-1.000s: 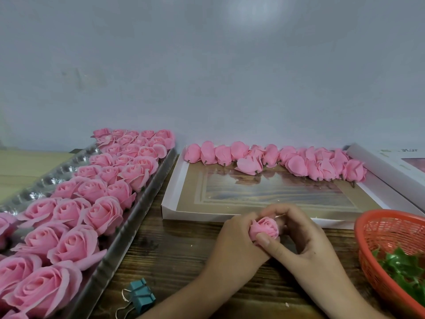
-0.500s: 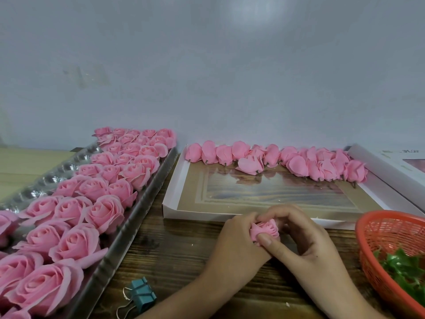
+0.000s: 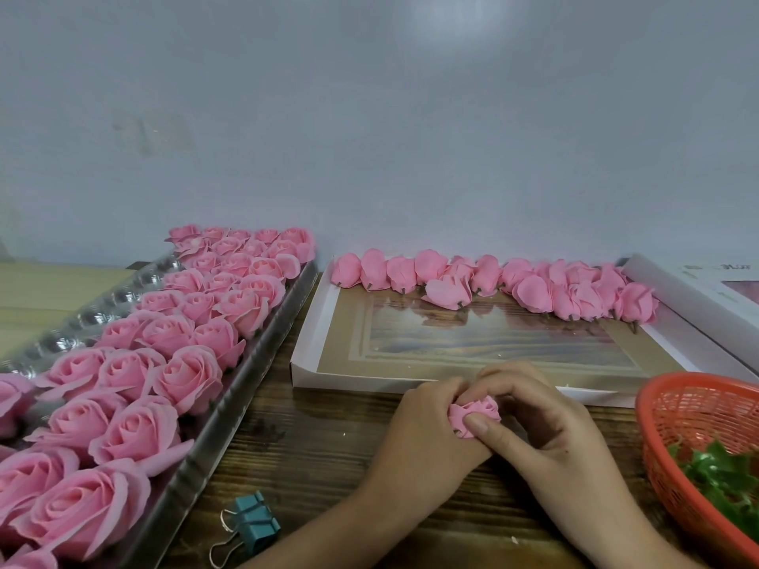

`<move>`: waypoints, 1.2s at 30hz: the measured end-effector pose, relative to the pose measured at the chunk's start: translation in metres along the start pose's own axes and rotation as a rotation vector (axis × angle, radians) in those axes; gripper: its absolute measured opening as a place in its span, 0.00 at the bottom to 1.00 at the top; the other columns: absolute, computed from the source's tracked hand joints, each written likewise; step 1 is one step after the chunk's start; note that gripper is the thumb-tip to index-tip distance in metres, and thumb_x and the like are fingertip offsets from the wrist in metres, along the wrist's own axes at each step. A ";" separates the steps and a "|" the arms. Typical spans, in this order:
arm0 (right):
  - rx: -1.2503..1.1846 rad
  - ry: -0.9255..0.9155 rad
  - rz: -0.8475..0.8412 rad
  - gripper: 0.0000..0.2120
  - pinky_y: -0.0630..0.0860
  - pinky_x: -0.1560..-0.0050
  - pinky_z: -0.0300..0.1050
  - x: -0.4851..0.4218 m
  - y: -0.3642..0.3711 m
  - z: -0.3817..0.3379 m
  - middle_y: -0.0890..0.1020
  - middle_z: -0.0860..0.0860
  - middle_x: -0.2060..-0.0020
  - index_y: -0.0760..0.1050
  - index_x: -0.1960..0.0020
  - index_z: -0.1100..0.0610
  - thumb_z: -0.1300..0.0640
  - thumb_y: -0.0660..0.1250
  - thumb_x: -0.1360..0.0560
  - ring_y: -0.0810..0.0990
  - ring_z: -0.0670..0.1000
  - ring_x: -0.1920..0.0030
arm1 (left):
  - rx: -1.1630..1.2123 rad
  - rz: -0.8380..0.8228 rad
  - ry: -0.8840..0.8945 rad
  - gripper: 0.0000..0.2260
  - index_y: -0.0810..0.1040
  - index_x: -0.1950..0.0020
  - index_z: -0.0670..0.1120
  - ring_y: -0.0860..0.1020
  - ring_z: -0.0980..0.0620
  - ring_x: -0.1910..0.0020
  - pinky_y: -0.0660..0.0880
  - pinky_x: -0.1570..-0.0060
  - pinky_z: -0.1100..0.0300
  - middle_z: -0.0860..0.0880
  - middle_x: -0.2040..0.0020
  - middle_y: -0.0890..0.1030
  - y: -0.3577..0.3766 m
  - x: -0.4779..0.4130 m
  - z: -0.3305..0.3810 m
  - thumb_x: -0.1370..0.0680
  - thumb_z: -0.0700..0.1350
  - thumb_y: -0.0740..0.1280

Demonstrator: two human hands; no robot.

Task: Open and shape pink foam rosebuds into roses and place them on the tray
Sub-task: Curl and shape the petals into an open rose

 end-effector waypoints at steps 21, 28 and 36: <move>0.031 -0.026 0.019 0.08 0.75 0.49 0.55 0.001 -0.001 -0.004 0.81 0.50 0.56 0.81 0.55 0.50 0.48 0.76 0.31 0.80 0.54 0.52 | -0.033 0.006 0.015 0.04 0.77 0.60 0.49 0.76 0.59 0.67 0.74 0.65 0.61 0.55 0.66 0.78 0.002 -0.002 -0.002 0.32 0.47 0.68; -0.001 0.023 0.035 0.11 0.76 0.51 0.57 0.001 0.000 -0.002 0.81 0.54 0.57 0.79 0.53 0.49 0.50 0.77 0.32 0.80 0.56 0.54 | -0.081 -0.008 0.036 0.09 0.79 0.54 0.51 0.80 0.59 0.60 0.77 0.59 0.58 0.55 0.61 0.82 0.004 -0.003 -0.003 0.32 0.49 0.67; 0.016 -0.030 0.012 0.10 0.77 0.47 0.49 0.002 -0.001 -0.004 0.83 0.49 0.55 0.81 0.51 0.50 0.52 0.77 0.32 0.82 0.52 0.50 | -0.064 0.006 0.018 0.03 0.78 0.58 0.50 0.79 0.58 0.61 0.75 0.62 0.63 0.54 0.62 0.81 0.002 -0.003 -0.003 0.30 0.46 0.69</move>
Point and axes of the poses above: each hand's wrist, its own x-axis away from the middle knuckle, its own y-axis out of the palm, z = x × y, the point moved 6 cm from there along -x, towards the middle knuckle
